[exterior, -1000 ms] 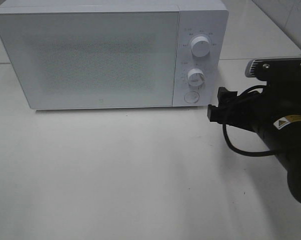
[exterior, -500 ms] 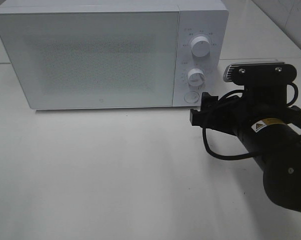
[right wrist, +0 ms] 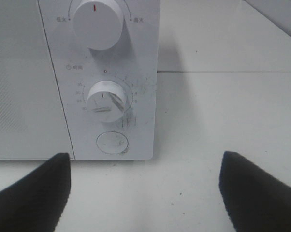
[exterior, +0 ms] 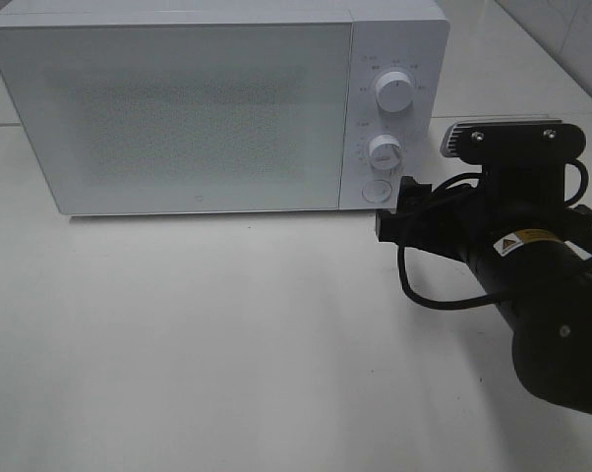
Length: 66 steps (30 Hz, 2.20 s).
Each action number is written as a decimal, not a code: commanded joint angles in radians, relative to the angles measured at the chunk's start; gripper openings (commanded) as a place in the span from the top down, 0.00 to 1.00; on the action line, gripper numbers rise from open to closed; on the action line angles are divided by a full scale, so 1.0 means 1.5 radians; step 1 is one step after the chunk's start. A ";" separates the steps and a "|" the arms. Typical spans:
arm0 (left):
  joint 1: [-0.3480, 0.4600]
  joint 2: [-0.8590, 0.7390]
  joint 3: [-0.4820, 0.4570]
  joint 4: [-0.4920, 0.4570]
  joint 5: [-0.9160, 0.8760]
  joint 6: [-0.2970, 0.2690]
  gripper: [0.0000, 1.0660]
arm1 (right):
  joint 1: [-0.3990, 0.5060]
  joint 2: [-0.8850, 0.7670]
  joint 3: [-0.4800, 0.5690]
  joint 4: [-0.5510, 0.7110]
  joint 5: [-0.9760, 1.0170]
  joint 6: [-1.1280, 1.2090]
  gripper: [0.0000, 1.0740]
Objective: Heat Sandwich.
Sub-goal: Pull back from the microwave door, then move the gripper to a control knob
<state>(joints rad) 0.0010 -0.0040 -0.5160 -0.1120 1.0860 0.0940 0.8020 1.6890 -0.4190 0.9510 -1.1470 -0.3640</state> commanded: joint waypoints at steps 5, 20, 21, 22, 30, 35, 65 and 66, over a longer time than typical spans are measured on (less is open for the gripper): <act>-0.001 -0.011 -0.001 -0.002 -0.007 -0.004 0.08 | -0.006 0.046 -0.048 -0.005 -0.029 -0.001 0.29; -0.001 -0.011 -0.001 -0.002 -0.007 -0.004 0.08 | -0.061 0.147 -0.150 -0.091 -0.005 0.045 0.29; -0.001 -0.011 -0.001 -0.002 -0.007 -0.004 0.08 | -0.061 0.147 -0.150 -0.091 -0.005 0.045 0.29; -0.001 -0.011 -0.001 -0.002 -0.007 -0.004 0.08 | -0.067 0.152 -0.155 -0.097 -0.004 0.051 0.29; -0.001 -0.011 -0.001 -0.002 -0.007 -0.004 0.08 | -0.092 0.190 -0.196 -0.121 0.007 0.065 0.29; -0.001 -0.011 -0.001 -0.002 -0.007 -0.004 0.08 | -0.103 0.214 -0.224 -0.129 0.023 0.065 0.29; -0.001 -0.011 -0.001 -0.001 -0.007 -0.004 0.08 | -0.143 0.255 -0.273 -0.185 0.026 0.081 0.58; -0.001 -0.011 -0.001 -0.001 -0.007 -0.004 0.08 | -0.143 0.255 -0.273 -0.185 0.023 0.081 0.61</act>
<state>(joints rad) 0.0010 -0.0040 -0.5160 -0.1120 1.0860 0.0940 0.5900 2.0720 -0.8170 0.7030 -1.0990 -0.2520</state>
